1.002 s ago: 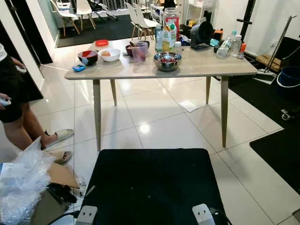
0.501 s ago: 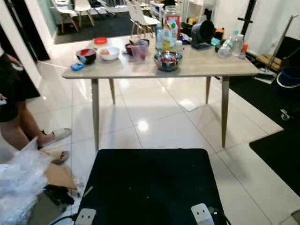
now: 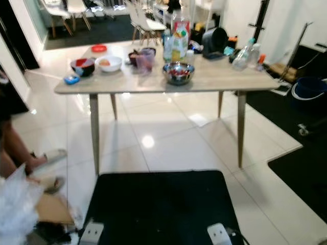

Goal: Restocking fridge

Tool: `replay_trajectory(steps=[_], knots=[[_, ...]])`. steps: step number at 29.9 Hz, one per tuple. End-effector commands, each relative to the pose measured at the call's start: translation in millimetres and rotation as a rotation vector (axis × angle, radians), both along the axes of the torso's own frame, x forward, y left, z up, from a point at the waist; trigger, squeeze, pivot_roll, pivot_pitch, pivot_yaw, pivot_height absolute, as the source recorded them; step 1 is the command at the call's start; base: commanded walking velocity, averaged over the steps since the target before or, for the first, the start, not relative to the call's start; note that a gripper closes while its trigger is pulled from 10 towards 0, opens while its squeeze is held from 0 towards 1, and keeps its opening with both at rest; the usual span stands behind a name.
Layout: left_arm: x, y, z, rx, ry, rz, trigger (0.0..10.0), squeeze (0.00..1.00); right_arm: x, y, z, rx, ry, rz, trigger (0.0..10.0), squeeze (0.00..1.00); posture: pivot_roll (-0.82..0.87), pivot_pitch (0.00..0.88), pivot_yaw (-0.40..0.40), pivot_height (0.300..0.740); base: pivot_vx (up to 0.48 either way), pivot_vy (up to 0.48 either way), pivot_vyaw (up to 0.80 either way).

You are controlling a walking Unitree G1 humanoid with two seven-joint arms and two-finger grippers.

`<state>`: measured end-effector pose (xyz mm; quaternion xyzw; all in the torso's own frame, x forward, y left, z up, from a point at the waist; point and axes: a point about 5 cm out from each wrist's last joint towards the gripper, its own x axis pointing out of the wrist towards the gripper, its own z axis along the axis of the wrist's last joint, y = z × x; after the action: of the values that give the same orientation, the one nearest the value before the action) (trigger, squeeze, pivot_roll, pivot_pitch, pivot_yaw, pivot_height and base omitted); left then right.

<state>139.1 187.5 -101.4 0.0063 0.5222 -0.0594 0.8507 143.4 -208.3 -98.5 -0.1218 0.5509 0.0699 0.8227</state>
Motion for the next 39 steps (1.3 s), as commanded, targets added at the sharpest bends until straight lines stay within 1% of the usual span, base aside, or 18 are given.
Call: replay_trajectory(steps=[1,16,35,39], knots=[[-3.5,0.3,-1.3,0.002,0.014,-0.003,10.0,0.00,2.9,4.6,0.3,0.007,-0.007,0.013,10.0,0.00,-0.04,0.000,0.024,0.740,0.281,0.000,0.00],[-3.4,-0.2,-1.3,-0.001,0.017,-0.005,10.0,0.00,4.1,5.2,0.6,0.009,-0.009,0.010,10.0,0.00,-0.05,0.000,0.025,0.740,0.285,0.000,0.00],[-3.9,-0.7,-1.5,-0.004,0.018,-0.012,10.0,0.00,-0.3,4.9,-1.0,0.013,-0.001,-0.021,10.0,0.00,-0.05,0.000,0.037,0.740,0.283,0.000,0.00],[-5.0,-0.5,-1.8,-0.003,0.021,-0.012,10.0,0.00,-1.4,4.9,-1.4,0.012,0.006,-0.021,10.0,0.00,-0.05,0.000,0.037,0.740,0.281,0.000,-0.75]])
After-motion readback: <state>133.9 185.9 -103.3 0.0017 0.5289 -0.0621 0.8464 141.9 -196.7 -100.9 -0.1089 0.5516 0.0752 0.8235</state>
